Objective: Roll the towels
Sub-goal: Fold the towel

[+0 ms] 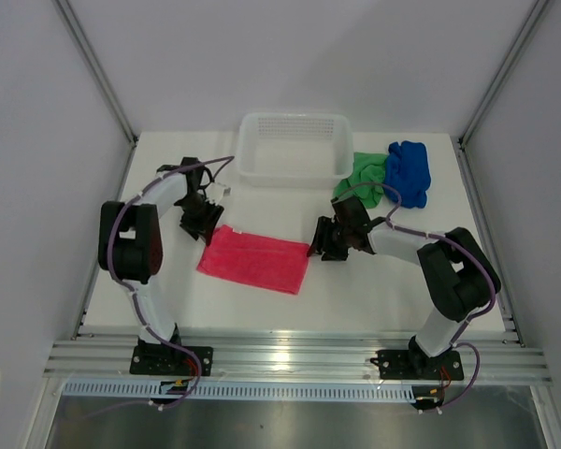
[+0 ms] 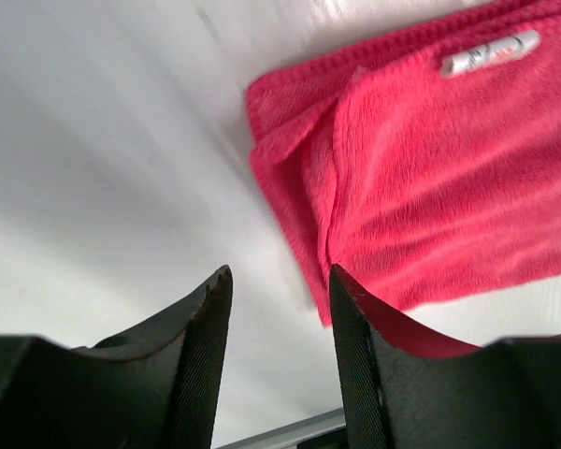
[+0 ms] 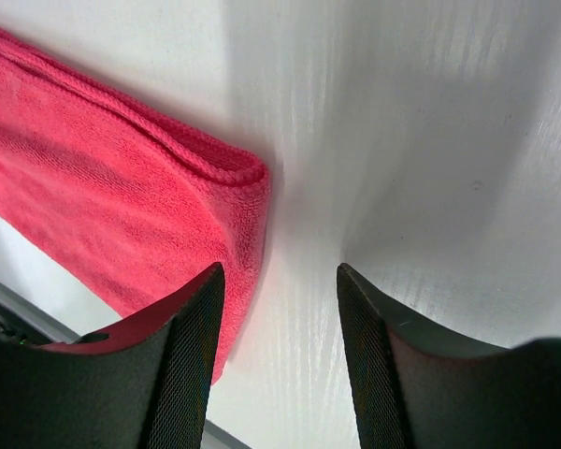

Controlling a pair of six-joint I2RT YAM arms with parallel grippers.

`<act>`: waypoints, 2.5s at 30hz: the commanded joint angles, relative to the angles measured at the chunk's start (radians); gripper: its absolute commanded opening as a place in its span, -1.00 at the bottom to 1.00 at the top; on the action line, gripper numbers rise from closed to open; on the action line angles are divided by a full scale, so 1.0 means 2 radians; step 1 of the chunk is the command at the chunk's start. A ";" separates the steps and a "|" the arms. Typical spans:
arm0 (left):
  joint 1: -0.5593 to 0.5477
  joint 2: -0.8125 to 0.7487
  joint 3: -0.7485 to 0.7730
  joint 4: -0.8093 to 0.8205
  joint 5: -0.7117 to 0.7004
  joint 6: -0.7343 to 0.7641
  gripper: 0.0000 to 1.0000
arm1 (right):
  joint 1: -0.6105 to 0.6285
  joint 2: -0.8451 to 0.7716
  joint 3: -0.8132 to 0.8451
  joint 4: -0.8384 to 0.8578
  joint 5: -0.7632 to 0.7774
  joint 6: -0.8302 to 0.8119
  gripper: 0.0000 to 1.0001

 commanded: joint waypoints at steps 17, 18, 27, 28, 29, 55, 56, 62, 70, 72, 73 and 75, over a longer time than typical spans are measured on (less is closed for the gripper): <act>-0.006 -0.057 -0.077 -0.015 0.062 -0.003 0.06 | 0.019 0.092 0.104 -0.011 -0.021 -0.106 0.09; -0.008 -0.053 -0.077 -0.016 0.062 -0.003 0.06 | 0.019 0.092 0.100 -0.007 -0.023 -0.102 0.09; -0.011 -0.026 -0.076 -0.003 0.051 -0.003 -0.93 | 0.022 0.066 0.029 0.036 -0.037 -0.073 -0.35; -0.011 -0.025 -0.076 -0.002 0.051 -0.002 -0.98 | 0.025 0.062 0.022 0.040 -0.036 -0.066 -0.35; -0.011 -0.023 -0.075 -0.002 0.046 -0.002 -0.99 | 0.028 0.055 0.009 0.042 -0.036 -0.062 -0.37; -0.017 -0.032 0.068 -0.012 0.002 -0.004 0.17 | 0.029 0.062 0.200 -0.036 -0.018 -0.211 0.10; 0.002 -0.039 0.057 -0.010 0.033 -0.014 0.12 | 0.029 0.104 0.247 -0.037 -0.026 -0.217 0.01; 0.015 -0.018 0.035 -0.012 0.106 -0.062 0.02 | 0.042 0.223 0.354 -0.048 -0.079 -0.250 0.09; 0.015 -0.022 0.010 0.006 0.118 -0.071 0.00 | 0.061 0.289 0.419 -0.058 -0.100 -0.269 0.19; 0.015 -0.028 0.007 0.008 0.119 -0.068 0.01 | 0.062 0.314 0.443 -0.076 -0.103 -0.279 0.19; 0.015 -0.030 0.005 0.008 0.118 -0.066 0.01 | 0.062 0.324 0.472 -0.098 -0.110 -0.285 0.20; 0.015 -0.031 0.005 0.007 0.113 -0.064 0.01 | 0.061 0.344 0.501 -0.121 -0.115 -0.295 0.18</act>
